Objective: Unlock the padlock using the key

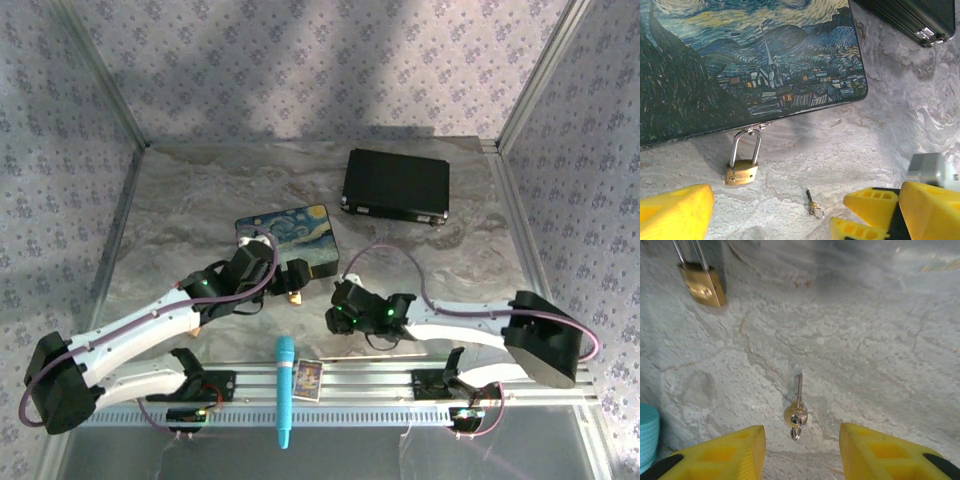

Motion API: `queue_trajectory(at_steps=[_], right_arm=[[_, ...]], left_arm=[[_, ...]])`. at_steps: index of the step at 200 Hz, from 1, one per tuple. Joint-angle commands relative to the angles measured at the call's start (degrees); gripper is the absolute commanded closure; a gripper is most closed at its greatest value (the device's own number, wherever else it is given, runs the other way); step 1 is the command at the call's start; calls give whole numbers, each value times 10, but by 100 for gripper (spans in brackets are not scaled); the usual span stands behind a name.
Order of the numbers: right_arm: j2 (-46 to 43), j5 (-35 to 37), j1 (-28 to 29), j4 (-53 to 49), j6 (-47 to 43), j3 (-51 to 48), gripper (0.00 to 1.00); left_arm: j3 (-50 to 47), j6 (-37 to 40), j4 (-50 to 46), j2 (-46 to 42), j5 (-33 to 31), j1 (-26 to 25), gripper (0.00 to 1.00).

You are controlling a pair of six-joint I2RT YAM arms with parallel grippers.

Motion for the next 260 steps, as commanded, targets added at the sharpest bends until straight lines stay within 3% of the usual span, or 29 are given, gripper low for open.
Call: queue_trajectory(at_steps=[1, 93, 142, 167, 204, 233, 260], right_arm=[[29, 25, 13, 14, 24, 18, 56], [84, 9, 23, 11, 25, 38, 79], [98, 27, 40, -16, 48, 43, 81], [108, 21, 40, -9, 46, 43, 94], [76, 19, 29, 6, 29, 27, 100], [15, -10, -11, 30, -31, -2, 100], [-34, -73, -60, 55, -113, -22, 100]], left_arm=[[0, -16, 0, 0, -19, -5, 6], [-23, -35, 0, -21, -32, -9, 7], [-29, -40, -7, -26, -37, -9, 7], [-33, -45, -7, -29, -41, -9, 7], [-34, -53, 5, -23, -39, -10, 15], [-39, -90, 51, -7, -21, -14, 21], [-72, -193, 189, 7, 7, -24, 24]])
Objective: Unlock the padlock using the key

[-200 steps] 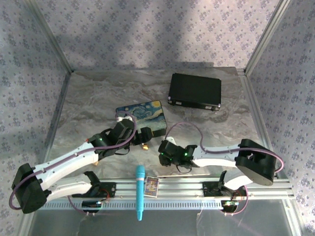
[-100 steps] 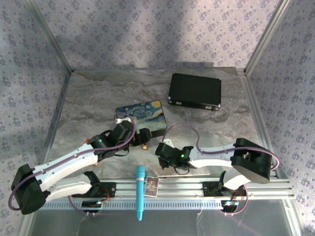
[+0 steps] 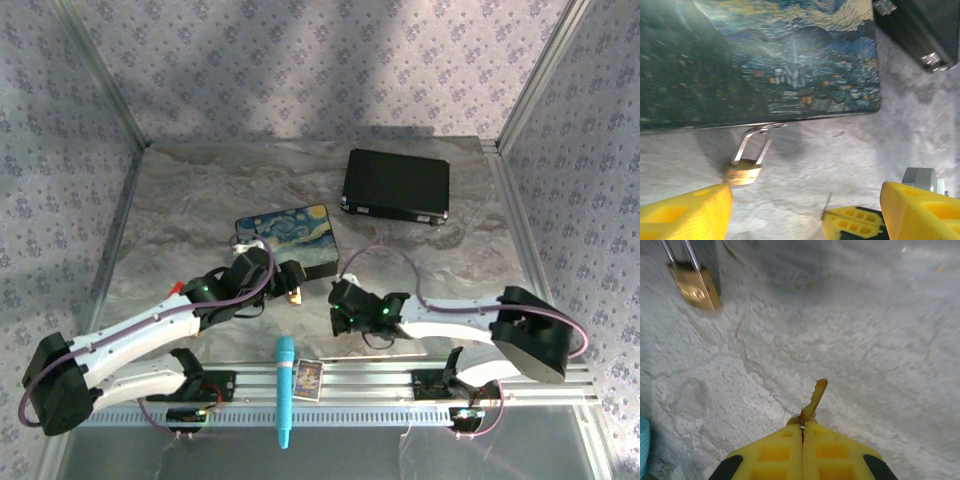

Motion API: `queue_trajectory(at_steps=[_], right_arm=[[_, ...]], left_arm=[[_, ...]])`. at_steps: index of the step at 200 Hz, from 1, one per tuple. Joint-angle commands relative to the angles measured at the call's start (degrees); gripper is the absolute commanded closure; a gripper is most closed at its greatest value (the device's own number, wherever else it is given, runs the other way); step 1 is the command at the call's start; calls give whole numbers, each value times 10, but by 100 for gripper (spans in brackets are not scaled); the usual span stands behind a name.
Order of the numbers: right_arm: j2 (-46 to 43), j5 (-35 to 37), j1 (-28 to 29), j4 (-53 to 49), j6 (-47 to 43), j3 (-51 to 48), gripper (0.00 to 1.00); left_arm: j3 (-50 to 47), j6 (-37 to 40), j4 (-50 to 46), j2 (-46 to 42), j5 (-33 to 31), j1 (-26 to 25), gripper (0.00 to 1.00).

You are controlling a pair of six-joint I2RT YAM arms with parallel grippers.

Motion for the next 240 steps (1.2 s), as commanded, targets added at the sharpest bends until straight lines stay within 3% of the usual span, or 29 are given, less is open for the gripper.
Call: queue_trajectory(at_steps=[1, 43, 88, 133, 185, 240], right_arm=[[-43, -59, -36, 27, -90, -18, 100], [-125, -200, -106, 30, -179, -16, 100], [-152, -280, -125, -34, -261, 45, 100], [-147, -282, -127, -43, -271, 63, 100], [-147, -256, -131, -39, -254, 65, 100], [-146, -252, -152, -32, -239, 63, 100]], left_arm=[[-24, -93, 130, 12, 25, -16, 24], [3, -139, 174, 25, 4, -33, 29], [36, -134, 212, 101, 65, -35, 34], [55, -121, 212, 127, 98, -38, 40], [43, -129, 182, 117, 79, -38, 63], [38, -124, 172, 113, 85, -38, 76]])
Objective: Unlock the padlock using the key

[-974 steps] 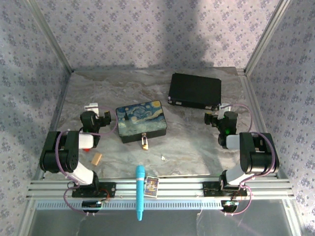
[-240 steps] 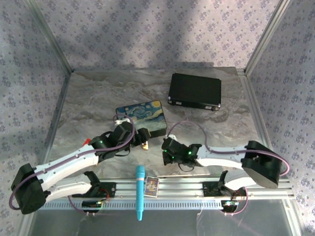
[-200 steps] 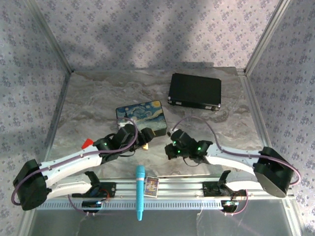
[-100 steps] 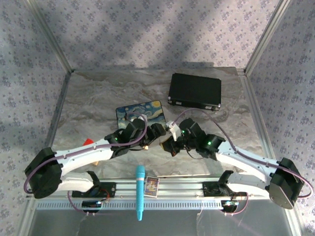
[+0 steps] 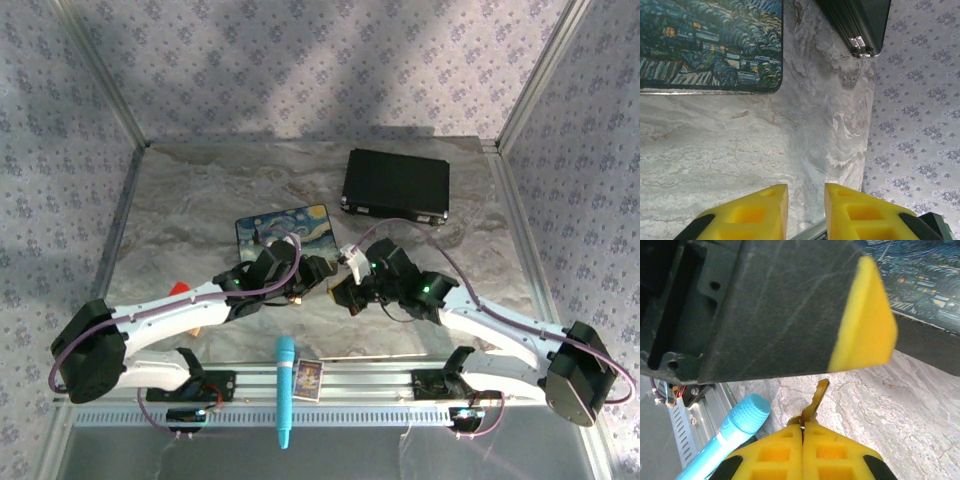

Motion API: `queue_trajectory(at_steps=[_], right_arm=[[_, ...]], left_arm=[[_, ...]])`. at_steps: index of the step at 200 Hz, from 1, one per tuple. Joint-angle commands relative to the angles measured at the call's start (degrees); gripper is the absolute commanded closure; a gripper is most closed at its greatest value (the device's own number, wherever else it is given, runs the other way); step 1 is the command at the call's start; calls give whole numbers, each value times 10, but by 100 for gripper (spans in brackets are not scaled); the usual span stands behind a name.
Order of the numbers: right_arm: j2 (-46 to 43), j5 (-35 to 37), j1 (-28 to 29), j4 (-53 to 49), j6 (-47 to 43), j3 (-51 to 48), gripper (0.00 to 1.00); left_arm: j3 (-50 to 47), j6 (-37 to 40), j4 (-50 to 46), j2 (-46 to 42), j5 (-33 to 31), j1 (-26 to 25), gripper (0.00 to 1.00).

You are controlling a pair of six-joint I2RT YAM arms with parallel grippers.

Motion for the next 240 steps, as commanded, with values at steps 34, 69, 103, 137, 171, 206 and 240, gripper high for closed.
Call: queue_trajectory(at_steps=[34, 69, 103, 137, 171, 206, 240], right_arm=[[3, -6, -30, -1, 14, 12, 100], [6, -17, -25, 2, 11, 9, 100], [13, -20, -20, 8, 12, 6, 100], [9, -12, -24, 17, 15, 6, 100], [12, -22, -45, 31, 28, 3, 100], [12, -31, -55, 31, 27, 3, 100], [9, -42, -60, 36, 27, 1, 100]], left_arm=[[-3, 15, -10, -20, 6, -3, 81], [-11, 2, -8, -24, -3, -3, 60], [-3, 6, -3, -27, -12, -3, 54], [15, 21, -5, -6, 27, -5, 74], [-5, 9, 25, 0, 36, -5, 70], [-1, 25, 17, 3, 42, -6, 78], [4, 29, 13, 15, 45, -6, 79]])
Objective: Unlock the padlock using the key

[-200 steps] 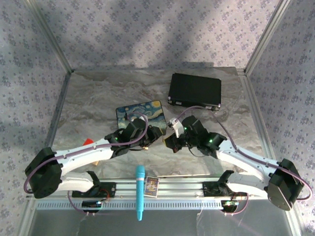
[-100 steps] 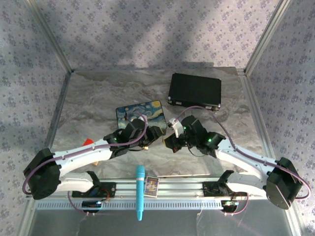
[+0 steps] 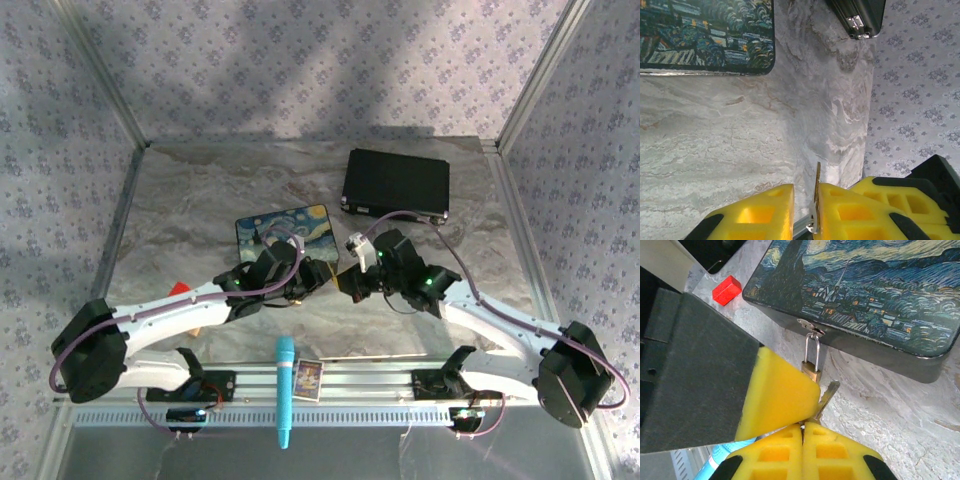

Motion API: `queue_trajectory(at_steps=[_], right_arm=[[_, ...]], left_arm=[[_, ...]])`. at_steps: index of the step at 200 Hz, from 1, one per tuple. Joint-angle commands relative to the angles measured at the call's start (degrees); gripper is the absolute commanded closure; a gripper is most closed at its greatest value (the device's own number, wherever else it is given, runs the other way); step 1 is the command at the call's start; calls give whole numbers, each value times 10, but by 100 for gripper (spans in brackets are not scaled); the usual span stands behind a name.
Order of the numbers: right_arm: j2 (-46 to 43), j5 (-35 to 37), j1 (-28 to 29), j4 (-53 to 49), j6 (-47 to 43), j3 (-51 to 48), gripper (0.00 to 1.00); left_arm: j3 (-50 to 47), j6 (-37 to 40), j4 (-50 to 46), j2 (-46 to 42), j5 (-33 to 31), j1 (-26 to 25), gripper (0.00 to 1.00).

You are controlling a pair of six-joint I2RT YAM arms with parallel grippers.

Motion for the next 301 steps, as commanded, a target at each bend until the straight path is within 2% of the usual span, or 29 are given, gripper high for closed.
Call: queue_trajectory(at_steps=[1, 26, 76, 157, 222, 301], right_arm=[[-3, -20, -4, 10, 3, 1, 100], [0, -33, -2, 15, 3, -3, 100], [-9, -31, -4, 13, 4, -19, 100], [-24, -50, -9, 27, 7, -32, 100], [-32, -49, -25, 24, 9, -44, 100], [-46, -24, -43, 14, 17, -54, 100]], left_arm=[[7, 12, 8, 11, 10, -5, 79], [12, 12, 12, 23, 6, -5, 80], [0, -6, 40, 7, -35, -4, 73], [18, -3, 55, 46, -8, -4, 76], [18, 3, 48, 46, -6, -4, 98], [6, 6, 73, 41, 1, -4, 100]])
